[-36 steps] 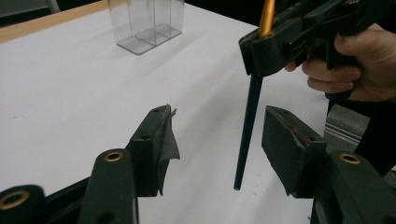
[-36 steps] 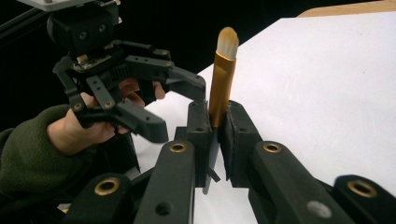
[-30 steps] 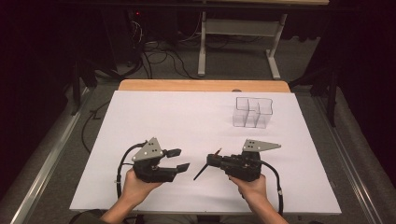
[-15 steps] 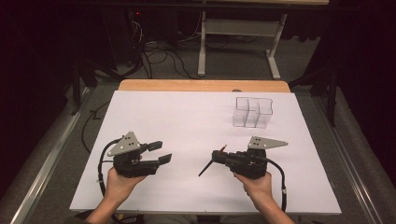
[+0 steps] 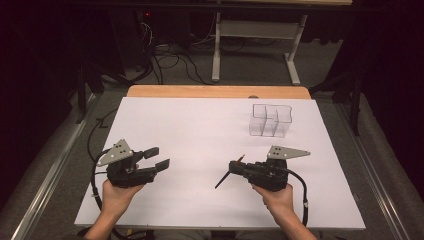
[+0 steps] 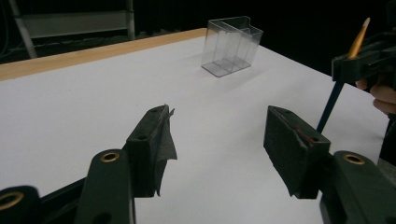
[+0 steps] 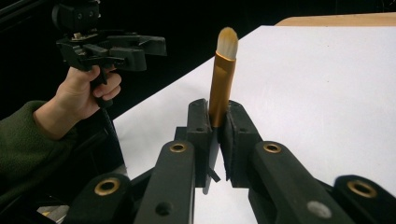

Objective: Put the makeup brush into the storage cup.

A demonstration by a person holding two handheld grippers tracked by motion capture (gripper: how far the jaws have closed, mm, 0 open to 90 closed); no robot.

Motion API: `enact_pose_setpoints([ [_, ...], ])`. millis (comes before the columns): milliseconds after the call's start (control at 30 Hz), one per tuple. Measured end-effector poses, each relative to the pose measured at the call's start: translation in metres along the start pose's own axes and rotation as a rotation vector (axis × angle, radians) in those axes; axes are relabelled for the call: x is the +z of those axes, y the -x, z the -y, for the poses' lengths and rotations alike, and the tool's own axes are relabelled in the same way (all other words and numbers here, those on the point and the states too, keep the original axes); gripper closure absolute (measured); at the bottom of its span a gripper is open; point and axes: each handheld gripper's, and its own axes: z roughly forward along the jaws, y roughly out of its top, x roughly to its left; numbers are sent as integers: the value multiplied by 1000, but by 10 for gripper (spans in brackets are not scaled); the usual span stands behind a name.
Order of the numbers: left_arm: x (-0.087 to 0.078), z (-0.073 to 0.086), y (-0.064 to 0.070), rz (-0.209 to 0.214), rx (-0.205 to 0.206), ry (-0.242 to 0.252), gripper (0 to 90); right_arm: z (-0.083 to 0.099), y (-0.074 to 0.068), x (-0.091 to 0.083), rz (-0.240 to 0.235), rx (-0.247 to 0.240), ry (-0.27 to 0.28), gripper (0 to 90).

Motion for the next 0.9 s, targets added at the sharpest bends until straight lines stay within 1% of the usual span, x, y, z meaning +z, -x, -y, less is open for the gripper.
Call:
enact_pose_setpoints([
  [267,-10,8,-11,-36,-35,18,414,0,1,-2,12,1,-8,843],
  [367,-11,10,-15,-48,-41,21,413,-1,2,-4,17,-1,-12,843],
  [467,-11,13,-18,-49,-49,20,403,-1,3,-5,22,-3,-18,843],
  [567,-10,15,-20,-59,-45,10,391,-1,4,-7,28,-4,-20,842],
  [700,-10,17,-22,-75,-48,16,380,-1,6,-9,38,-4,-24,843],
  [900,-8,21,-26,-95,-56,5,373,-2,8,-14,49,-3,-26,843],
])
